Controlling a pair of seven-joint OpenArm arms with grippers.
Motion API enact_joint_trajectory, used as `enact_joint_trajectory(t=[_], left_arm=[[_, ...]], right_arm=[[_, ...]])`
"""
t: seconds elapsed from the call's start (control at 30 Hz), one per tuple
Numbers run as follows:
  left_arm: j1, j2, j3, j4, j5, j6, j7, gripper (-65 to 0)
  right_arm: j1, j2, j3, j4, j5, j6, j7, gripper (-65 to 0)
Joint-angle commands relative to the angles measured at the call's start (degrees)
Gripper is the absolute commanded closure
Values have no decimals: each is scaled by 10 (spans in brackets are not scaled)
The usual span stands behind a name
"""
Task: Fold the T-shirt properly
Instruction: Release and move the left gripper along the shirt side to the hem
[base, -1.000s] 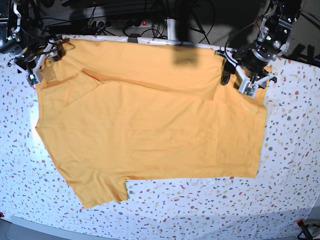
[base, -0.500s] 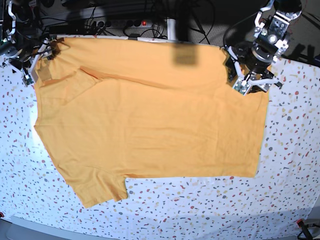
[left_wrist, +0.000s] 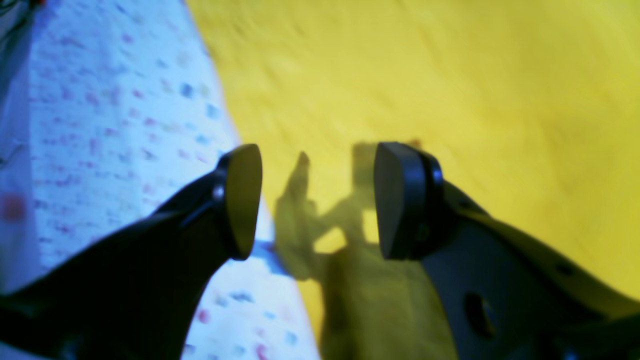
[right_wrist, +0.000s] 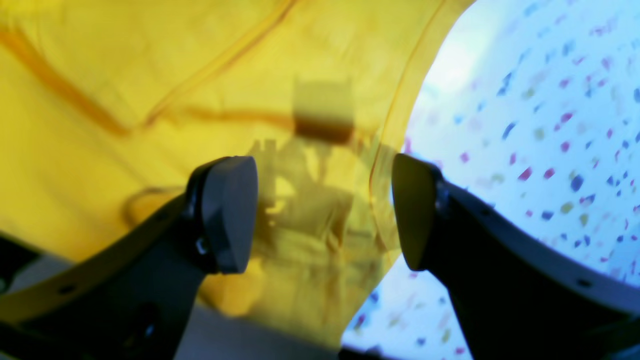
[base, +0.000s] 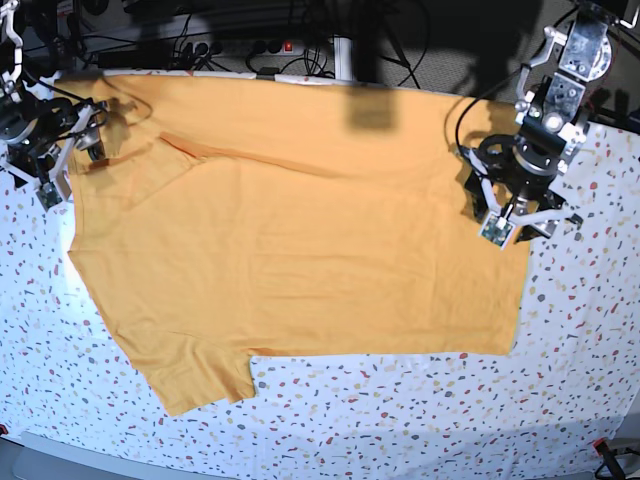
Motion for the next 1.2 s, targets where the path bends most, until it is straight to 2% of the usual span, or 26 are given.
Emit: enact_joint_trajectory(t=[0.0,0.13,0.27,0.37,0.53,0.63,0.7,0.83,0.93,1.03,1.17], left_arm=[[-17,-9,-3,11,3,4,-12,-348],[-55,-16,-3,10,-7,3,-11,-348],[-93,-38,-3,10,-54,-3,-13,-348],[-123,-52,-3,10,-75,-7,-13,-348],[-167,-56,-3,-19,-90,-8,-24,-348],[-206,-56,-3,-64,-124,-42,-25,-348],[-238,-56,-3,-96,-156,-52,-25,-348],[-304,-56,-3,-155,-194,-52,-25,-348],[-340,-55,-3,-181,-201,-51,-20,-347],[-364,-52,-3,-185,-203,-32,-23,-347],[-381,-42,-3,-186,-202,-32,-40,-347]], right_arm=[[16,14,5,9,3,-10,10,-416],[63,14,5,9,3,-10,-3,-416],[111,14,5,9,6,-10,-61,-416],[145,16,5,9,49,-10,-108,-416],[158,15,5,9,92,-10,-106,-416],[159,16,5,9,91,-10,-105,-416],[160,16,5,9,91,-10,-105,-416],[161,15,5,9,91,-10,-104,-416],[161,15,5,9,91,-10,-104,-416],[162,15,5,9,91,-10,-103,-416],[162,14,5,9,93,-10,-101,-416]])
